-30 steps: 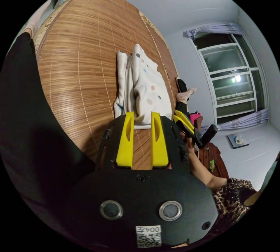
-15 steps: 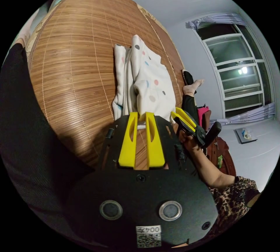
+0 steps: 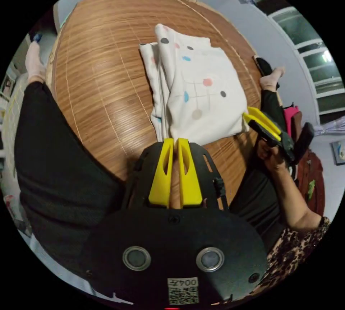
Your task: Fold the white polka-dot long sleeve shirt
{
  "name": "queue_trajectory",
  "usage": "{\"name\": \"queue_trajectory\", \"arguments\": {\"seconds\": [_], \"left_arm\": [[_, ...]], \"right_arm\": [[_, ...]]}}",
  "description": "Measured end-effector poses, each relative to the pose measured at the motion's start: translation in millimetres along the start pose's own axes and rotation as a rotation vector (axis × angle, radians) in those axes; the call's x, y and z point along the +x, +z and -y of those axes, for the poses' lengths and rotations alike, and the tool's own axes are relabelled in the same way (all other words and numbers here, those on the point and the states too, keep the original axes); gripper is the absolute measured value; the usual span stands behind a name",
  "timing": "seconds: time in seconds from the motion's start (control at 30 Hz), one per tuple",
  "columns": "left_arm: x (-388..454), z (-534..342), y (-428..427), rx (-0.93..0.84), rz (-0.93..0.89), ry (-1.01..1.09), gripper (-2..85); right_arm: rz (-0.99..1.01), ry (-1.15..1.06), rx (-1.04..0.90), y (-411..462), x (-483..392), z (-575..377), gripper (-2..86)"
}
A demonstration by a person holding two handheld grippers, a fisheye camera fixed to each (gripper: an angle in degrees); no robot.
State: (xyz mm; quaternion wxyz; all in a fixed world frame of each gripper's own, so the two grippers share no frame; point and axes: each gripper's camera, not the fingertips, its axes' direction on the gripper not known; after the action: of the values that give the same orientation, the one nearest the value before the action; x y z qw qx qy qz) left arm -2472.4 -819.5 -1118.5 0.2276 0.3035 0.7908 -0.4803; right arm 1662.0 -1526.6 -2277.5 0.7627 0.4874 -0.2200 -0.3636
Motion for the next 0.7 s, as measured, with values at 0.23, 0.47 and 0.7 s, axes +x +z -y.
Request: {"name": "queue_trajectory", "arguments": {"seconds": [0.23,0.47,0.7], "left_arm": [[3,-31,-24,0.128,-0.153,-0.059,1.0],[79,-51,-79,0.501,-0.046,0.093,0.3],[142,79,28,0.393,0.206,0.205,0.3]], "right_arm": [[0.062,0.051,0.004,-7,4,4,10.3],[0.065,0.166,0.041,-26,14,6,9.6],[0.028,0.134,-0.024,-30,-6,11,9.8]]}}
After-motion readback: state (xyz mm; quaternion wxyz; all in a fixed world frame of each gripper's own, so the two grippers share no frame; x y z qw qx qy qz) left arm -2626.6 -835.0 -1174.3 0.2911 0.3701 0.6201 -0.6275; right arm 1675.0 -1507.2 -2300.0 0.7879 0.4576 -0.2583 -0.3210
